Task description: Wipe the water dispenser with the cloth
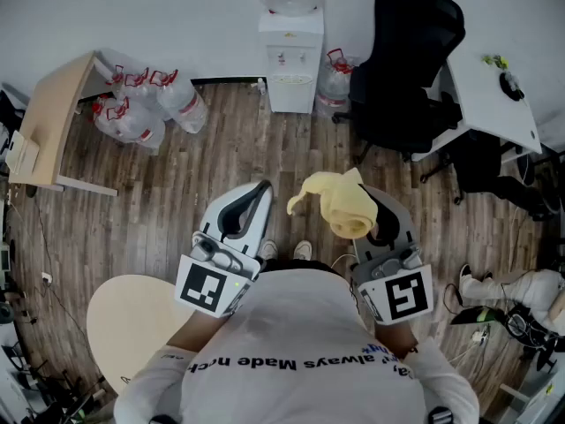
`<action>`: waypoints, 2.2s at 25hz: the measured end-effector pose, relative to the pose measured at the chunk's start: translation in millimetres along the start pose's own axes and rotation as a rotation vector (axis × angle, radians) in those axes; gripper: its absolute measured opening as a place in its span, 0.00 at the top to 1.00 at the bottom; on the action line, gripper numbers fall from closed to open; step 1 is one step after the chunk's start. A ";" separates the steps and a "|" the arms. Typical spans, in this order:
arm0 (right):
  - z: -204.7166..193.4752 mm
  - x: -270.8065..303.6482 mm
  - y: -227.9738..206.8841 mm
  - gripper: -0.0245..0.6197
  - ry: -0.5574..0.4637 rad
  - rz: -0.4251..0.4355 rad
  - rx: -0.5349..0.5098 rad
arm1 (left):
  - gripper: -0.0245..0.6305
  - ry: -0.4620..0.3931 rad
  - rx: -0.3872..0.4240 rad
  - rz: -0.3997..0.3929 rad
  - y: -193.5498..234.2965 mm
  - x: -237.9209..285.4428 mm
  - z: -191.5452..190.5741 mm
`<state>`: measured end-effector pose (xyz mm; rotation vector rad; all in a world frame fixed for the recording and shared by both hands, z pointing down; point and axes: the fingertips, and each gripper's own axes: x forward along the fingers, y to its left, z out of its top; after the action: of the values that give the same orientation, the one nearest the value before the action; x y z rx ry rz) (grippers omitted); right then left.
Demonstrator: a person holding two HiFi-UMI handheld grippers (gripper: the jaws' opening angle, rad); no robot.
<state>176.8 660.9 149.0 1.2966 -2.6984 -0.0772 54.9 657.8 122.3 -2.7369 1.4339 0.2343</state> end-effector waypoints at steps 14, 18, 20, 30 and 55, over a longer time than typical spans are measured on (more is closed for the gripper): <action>-15.0 -6.9 -28.8 0.87 -0.013 0.004 0.027 | 0.93 0.015 0.004 0.012 -18.7 20.2 -14.7; -13.8 9.0 -38.5 0.87 -0.014 0.007 0.031 | 0.93 0.025 0.006 0.015 -7.2 32.4 -17.2; -9.6 18.1 -44.1 0.87 -0.027 -0.002 0.038 | 0.93 0.025 0.004 0.018 0.4 39.5 -19.3; -13.8 75.7 -68.8 0.87 0.000 0.008 0.028 | 0.93 0.003 -0.014 0.009 48.0 81.5 -23.5; 12.1 278.0 -75.8 0.87 0.028 0.042 0.005 | 0.93 0.016 -0.023 -0.017 234.3 153.5 -24.9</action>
<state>62.1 396.4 159.2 1.2316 -2.7025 -0.0475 -48.4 396.4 130.9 -2.7743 1.4195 0.2298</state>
